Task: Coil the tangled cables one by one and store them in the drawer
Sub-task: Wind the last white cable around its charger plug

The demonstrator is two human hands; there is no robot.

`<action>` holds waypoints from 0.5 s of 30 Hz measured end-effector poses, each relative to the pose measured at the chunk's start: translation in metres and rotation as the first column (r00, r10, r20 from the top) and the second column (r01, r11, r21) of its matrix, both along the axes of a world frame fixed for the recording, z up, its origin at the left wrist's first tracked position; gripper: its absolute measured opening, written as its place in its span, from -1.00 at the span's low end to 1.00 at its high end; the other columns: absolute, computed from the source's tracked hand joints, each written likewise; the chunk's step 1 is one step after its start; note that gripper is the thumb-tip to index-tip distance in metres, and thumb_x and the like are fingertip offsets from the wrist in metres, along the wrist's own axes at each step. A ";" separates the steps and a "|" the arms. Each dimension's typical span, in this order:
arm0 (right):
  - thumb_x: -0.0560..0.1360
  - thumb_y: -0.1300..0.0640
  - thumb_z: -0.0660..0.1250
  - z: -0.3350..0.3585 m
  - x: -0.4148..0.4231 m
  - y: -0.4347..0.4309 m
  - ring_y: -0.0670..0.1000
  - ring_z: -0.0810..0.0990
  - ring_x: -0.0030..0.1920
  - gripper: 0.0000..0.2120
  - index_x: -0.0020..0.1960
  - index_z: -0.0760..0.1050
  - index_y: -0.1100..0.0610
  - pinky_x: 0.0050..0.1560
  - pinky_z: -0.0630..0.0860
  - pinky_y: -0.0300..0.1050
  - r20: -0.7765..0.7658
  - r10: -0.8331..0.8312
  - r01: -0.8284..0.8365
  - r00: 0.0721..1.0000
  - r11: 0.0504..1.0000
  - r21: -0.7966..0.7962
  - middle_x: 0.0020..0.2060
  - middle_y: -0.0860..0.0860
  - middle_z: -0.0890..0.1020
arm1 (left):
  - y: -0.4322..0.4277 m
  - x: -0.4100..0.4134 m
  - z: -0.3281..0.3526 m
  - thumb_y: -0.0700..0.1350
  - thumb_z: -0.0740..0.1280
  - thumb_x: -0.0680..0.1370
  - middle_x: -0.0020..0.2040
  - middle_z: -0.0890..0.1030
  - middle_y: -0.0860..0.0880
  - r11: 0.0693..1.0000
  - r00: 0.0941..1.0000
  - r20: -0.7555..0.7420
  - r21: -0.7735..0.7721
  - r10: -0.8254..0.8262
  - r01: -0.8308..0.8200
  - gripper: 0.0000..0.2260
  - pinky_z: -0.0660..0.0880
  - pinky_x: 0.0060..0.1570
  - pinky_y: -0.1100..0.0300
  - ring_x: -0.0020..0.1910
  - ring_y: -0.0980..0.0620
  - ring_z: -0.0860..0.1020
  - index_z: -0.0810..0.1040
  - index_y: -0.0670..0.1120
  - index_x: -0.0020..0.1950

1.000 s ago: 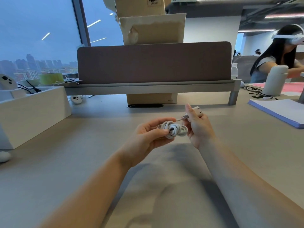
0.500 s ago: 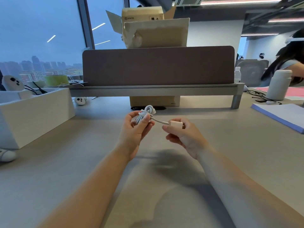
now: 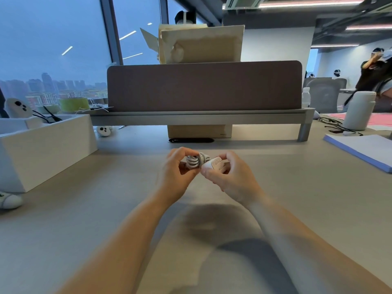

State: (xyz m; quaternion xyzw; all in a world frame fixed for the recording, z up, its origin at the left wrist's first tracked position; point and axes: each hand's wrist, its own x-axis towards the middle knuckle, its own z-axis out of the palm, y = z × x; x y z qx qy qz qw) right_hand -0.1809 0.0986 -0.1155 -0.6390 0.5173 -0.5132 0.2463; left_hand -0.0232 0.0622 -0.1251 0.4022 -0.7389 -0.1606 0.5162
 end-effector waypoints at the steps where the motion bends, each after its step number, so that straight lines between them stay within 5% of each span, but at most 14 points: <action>1: 0.37 -0.02 0.50 -0.001 -0.001 0.000 -0.11 0.54 -0.27 -0.66 0.01 0.45 0.06 -0.37 0.46 -0.37 -0.016 -0.019 0.019 1.000 0.999 -0.029 -0.19 -0.06 0.59 | 0.000 0.000 0.000 -0.21 0.46 0.45 0.08 0.51 -0.01 1.000 1.000 0.011 -0.001 -0.009 0.009 -0.72 0.55 -0.04 0.32 -0.03 0.06 0.57 0.50 0.04 0.06; 8: 0.37 -0.07 0.48 0.002 -0.006 -0.004 -0.17 0.42 -0.39 -0.68 -0.16 0.53 0.19 -0.39 0.35 -0.36 0.065 -0.050 0.062 0.997 0.978 -0.201 -0.38 -0.08 0.52 | 0.001 -0.005 -0.002 -0.14 0.49 0.43 0.08 0.54 -0.04 0.993 0.993 -0.056 0.062 -0.100 0.103 -0.65 0.61 -0.06 0.17 -0.08 -0.01 0.62 0.45 0.04 0.13; 15: 0.40 -0.07 0.44 0.002 -0.005 -0.005 -0.07 0.41 -0.51 -0.65 -0.17 0.52 0.23 -0.48 0.36 -0.27 0.387 0.079 -0.126 0.919 0.987 0.099 -0.50 0.00 0.52 | 0.007 -0.010 -0.002 0.00 0.59 0.26 0.02 0.51 0.05 0.999 0.999 -0.043 0.039 -0.022 0.024 -0.33 0.43 -0.11 0.45 -0.06 0.12 0.50 0.35 0.01 0.27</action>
